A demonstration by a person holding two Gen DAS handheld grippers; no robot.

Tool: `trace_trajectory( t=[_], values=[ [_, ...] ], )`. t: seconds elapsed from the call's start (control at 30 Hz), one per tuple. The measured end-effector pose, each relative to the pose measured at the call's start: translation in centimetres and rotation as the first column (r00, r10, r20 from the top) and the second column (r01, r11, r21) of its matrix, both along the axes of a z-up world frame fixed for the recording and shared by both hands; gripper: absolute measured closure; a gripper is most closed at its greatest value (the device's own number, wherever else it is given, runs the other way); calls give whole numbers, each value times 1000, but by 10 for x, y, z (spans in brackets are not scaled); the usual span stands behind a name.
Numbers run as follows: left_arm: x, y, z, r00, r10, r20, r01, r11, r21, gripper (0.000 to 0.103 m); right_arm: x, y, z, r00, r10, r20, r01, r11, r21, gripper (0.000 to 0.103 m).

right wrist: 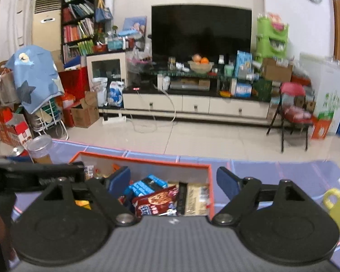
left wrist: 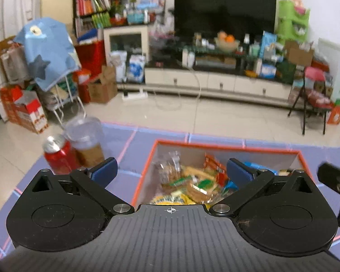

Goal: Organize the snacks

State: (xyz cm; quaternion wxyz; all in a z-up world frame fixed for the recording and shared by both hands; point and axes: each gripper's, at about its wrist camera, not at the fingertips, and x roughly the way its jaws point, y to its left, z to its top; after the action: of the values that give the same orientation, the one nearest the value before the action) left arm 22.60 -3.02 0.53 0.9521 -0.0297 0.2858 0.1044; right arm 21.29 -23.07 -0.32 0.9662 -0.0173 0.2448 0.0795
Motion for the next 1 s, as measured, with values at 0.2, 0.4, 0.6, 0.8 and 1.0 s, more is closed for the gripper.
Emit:
trace_trajectory(
  t=[0.2,0.4,0.6,0.8,1.0],
  values=[
    [-54,11,45,990,-70,124,84,991,-107,14,-34,-16,14,996,-7,-84,3,999,-53,15],
    [-84,4,32,996,-85,41,89,990,-112,14,-52,-23,-5,954,-81,-288,80,997,-14,15],
    [-83,-8,-3,996,-65,-57,65,998,2,14,-57,3,-9,951,-73,-300,56,996,-65,15],
    [-71,-12,-21,992,-88,-89,92,995,40,15,-43,23,-35,915,-78,-395,20,989,-149,15],
    [-66,-3,-29,993,-28,-115,31,999,26,15,-37,26,-41,920,-98,-379,54,991,-125,15]
  ],
)
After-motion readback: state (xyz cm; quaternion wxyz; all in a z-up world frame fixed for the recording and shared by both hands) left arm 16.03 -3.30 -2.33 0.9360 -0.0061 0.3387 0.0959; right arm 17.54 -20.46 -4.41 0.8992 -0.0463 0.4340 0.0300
